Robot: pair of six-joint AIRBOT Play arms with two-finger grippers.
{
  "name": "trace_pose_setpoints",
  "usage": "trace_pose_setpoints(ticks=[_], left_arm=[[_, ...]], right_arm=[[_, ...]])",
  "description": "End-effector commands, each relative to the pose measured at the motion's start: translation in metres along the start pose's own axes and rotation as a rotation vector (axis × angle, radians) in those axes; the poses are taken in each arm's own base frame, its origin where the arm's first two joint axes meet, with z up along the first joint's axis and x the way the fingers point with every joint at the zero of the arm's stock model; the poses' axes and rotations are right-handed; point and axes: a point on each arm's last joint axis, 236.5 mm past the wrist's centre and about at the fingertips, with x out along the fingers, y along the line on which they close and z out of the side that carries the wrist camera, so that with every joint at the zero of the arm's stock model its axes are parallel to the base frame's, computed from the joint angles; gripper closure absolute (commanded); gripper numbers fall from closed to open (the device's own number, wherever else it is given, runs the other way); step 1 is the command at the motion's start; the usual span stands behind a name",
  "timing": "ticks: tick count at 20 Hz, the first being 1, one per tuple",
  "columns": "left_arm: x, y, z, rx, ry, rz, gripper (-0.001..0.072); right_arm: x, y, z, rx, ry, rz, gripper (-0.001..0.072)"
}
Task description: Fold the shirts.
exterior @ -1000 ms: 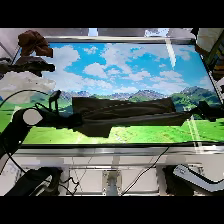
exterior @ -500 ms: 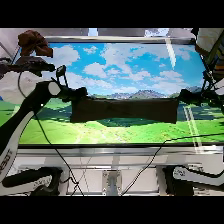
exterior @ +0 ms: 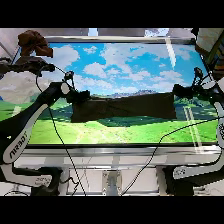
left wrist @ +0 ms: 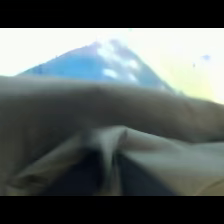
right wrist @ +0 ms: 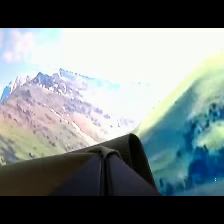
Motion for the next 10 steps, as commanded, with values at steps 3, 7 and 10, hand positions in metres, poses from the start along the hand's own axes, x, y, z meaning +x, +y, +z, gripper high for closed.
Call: trace_pose_setpoints(ticks=[3, 7, 10], left_arm=[[-0.011, -0.026, 0.04, -0.045, -0.124, -0.091, 0.0007], [-0.057, -0.081, 0.091, -0.068, -0.237, -0.257, 0.0073], [-0.084, -0.137, 0.097, 0.032, -0.277, -0.382, 0.07]], right_arm=[[-0.006, -0.006, 0.014, -0.058, -0.003, -0.026, 0.0343], [-0.056, -0.03, 0.062, -0.131, -0.077, -0.119, 0.0325], [-0.062, -0.06, 0.044, -0.058, -0.003, -0.129, 0.0266]])
